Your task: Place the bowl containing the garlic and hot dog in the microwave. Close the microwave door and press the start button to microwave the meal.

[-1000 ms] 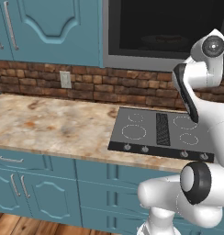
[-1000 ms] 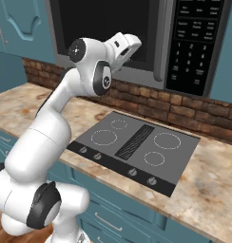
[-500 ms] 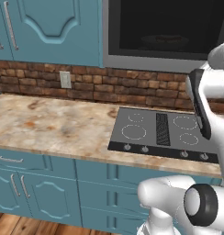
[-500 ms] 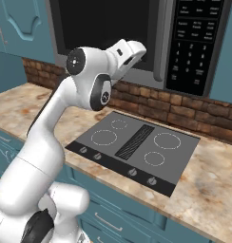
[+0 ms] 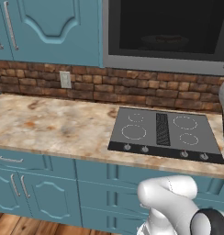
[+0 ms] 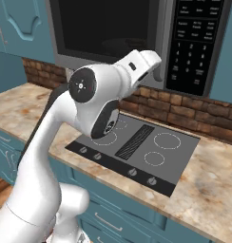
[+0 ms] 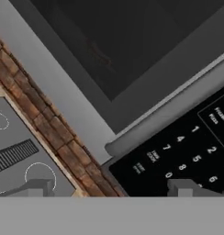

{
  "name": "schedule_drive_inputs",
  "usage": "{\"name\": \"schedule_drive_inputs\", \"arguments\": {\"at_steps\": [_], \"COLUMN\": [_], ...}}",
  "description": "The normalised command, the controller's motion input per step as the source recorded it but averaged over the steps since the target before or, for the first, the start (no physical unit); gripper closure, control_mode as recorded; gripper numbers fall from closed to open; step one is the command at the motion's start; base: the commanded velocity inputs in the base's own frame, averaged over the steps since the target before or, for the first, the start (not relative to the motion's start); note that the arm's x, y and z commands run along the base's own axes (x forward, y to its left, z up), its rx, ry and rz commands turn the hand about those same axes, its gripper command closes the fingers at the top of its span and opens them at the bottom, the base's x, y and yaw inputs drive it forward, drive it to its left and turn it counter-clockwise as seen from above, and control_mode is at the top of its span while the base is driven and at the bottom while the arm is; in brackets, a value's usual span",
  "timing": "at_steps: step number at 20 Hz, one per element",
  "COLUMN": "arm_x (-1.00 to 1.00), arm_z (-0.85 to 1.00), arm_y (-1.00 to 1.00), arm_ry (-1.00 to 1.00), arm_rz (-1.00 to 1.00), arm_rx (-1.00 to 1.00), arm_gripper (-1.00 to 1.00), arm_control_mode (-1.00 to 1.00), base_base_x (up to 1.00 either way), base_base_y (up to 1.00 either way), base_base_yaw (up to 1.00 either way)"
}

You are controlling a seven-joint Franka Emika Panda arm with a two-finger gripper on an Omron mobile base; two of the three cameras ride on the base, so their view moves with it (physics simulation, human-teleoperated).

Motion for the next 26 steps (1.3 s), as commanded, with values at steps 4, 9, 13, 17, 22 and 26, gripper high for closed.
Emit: {"name": "schedule_drive_inputs", "arguments": {"at_steps": [4,9,13,17,22,26], "arm_x": [-0.55,-0.39,-0.56,-0.37,0.0,0.0], "arm_z": [0.1,0.0,0.0,0.0,0.0,0.0], "arm_y": [-0.51,-0.5,-0.31,0.01,0.13,0.34], "arm_ry": [0.04,0.0,0.0,0.0,-0.13,-0.18], "arm_rz": [0.02,0.0,0.07,0.19,0.21,0.18], "arm_rx": [0.0,0.0,-0.02,-0.08,-0.01,0.0], "arm_gripper": [-1.0,-1.0,1.0,1.0,1.0,1.0], "arm_control_mode": [-1.0,-1.0,-1.0,-1.0,-1.0,-1.0], "base_base_x": [0.0,0.0,0.0,0.0,0.0,0.0], "base_base_y": [0.0,0.0,0.0,0.0,0.0,0.0], "base_base_yaw": [0.0,0.0,0.0,0.0,0.0,0.0]}}
